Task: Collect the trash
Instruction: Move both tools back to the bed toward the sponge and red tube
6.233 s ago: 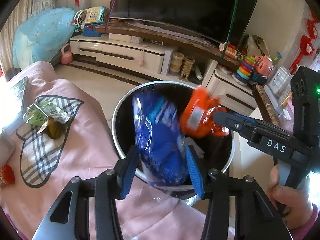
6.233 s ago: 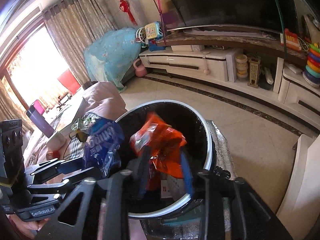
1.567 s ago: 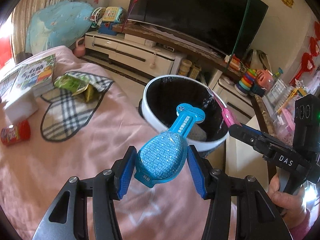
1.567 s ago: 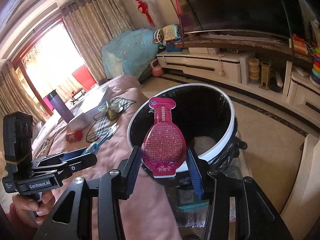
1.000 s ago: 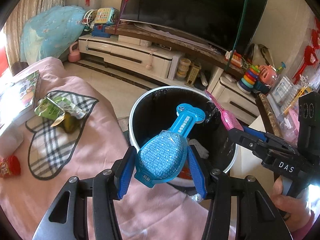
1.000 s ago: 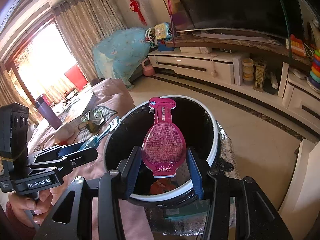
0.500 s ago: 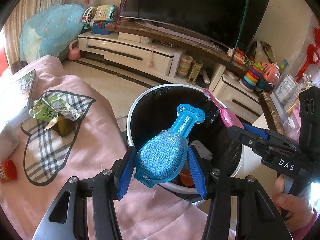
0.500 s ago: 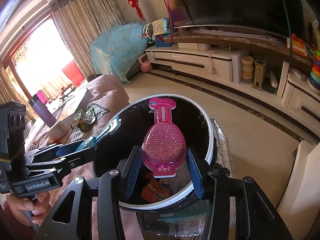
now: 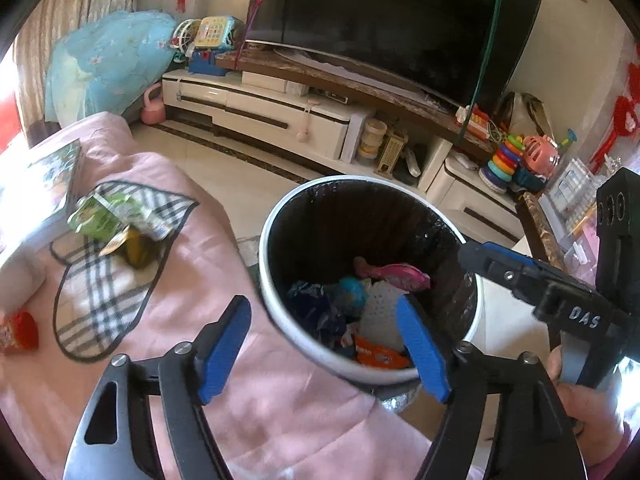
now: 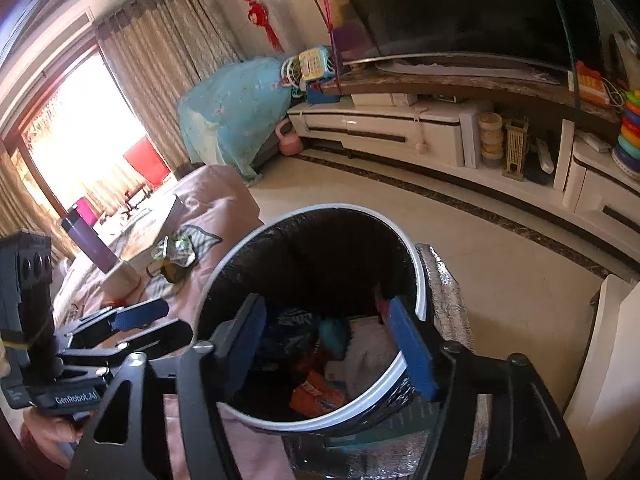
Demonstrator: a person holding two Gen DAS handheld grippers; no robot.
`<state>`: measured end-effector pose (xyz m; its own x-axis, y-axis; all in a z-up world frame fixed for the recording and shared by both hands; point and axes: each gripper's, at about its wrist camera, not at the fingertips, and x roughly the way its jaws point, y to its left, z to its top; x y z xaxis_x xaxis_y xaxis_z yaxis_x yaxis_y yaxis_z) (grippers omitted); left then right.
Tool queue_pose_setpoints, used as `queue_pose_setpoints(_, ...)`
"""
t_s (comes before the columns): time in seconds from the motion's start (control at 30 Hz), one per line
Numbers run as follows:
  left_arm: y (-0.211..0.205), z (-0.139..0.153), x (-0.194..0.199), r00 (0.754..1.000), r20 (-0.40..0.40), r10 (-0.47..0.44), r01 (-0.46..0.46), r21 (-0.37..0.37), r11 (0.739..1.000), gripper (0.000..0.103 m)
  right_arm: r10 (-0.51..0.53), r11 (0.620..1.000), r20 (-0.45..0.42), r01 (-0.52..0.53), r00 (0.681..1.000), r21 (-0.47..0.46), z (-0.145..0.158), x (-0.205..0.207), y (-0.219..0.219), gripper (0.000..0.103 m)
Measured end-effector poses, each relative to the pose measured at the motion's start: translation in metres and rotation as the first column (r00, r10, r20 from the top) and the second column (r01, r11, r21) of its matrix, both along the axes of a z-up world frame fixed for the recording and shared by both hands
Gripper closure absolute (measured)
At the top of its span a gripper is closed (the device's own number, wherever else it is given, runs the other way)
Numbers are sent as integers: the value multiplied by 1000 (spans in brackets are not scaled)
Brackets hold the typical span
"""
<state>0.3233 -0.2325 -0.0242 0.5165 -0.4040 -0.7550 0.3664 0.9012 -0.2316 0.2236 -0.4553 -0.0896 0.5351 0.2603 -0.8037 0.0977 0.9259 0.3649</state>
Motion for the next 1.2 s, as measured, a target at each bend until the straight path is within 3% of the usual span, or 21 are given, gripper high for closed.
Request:
queue_pose_setpoints(0.13,26,-3,-23,999,1,33,-33,-31,999,23,-16,999,42,14,999,45,10,-12,9,4)
queue_pose_setpoints(0.47,103,-6,-79,985,-4,172,-172,-26,985,20,70,990,53,-75,996,119,17,-26,72,3)
queue_pose_setpoints(0.97,216,-3,-118,923,-5,384,-384,13,923,18,266,956,7,-264,964,130,1,-25,181,3)
queue_pose_setpoints(1.07,231,-1,-113,921,24,389,-389,33,921,18,284,951,-4,-280,959,134,-4,-20,194,3)
queue_pose_setpoints(1.2,244,0,-91,955,99,281,-290,92,953,17,310,943,-15,-306,951,128,-7,-13,209,3)
